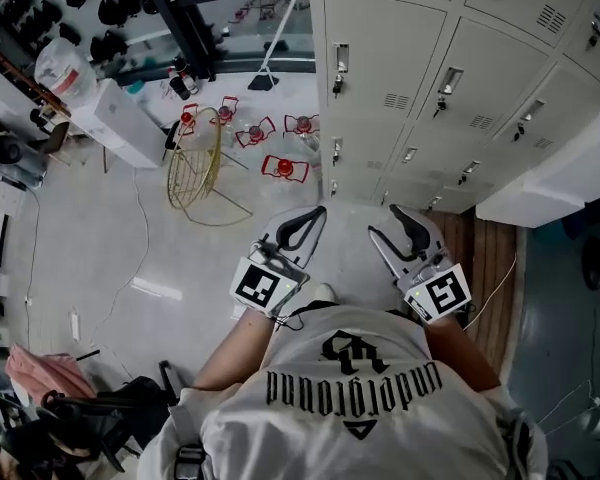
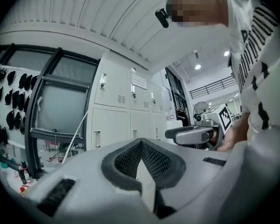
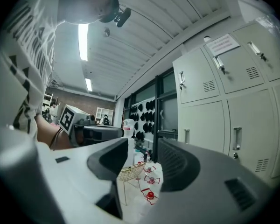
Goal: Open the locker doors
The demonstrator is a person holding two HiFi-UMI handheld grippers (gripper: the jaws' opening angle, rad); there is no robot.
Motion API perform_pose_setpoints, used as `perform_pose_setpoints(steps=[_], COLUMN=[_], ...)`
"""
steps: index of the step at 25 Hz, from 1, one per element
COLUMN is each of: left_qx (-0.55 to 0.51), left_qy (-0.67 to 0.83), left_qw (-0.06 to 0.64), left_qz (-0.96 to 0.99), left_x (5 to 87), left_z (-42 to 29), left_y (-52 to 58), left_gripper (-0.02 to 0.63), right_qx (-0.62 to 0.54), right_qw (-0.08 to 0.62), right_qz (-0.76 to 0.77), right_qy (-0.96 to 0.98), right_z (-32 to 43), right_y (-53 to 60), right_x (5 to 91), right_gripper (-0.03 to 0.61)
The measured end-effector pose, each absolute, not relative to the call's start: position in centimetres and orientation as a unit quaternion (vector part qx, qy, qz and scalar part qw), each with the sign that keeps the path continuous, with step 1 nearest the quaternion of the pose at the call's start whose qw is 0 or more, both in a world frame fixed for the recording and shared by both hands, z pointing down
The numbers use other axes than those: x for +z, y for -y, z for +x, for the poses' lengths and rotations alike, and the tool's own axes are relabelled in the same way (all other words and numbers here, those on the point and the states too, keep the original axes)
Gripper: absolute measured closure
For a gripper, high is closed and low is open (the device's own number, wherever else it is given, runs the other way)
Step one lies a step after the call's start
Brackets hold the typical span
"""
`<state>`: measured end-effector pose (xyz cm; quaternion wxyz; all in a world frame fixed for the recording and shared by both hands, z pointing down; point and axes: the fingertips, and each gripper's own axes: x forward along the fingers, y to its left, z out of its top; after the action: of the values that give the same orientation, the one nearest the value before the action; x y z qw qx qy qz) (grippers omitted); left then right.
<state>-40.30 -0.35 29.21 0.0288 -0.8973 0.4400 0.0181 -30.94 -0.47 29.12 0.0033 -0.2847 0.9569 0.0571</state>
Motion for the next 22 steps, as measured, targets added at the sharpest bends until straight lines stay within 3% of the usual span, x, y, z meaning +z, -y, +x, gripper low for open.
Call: perform_pose_setpoints(steps=[8, 22], left_qx=[0.019, 0.013], left_qy=[-0.431, -0.453], left_qw=[0.032, 0.034], left_qz=[-0.902, -0.891], left_x=[28.6, 29.4], left_z=[-45.0, -47.0], left_y=[4.0, 11.7], left_gripper=[0.607, 0.609], right_qx=[0.046, 0.056], right_qw=[-0.002, 0.015], right_qz=[-0.293, -0.286], right_qy=[-0.955, -0.957], right_z=[-35.6, -38.0], right_y=[3.9, 14.3], right_x=[28.8, 29.0], right_gripper=[0.371, 0.371])
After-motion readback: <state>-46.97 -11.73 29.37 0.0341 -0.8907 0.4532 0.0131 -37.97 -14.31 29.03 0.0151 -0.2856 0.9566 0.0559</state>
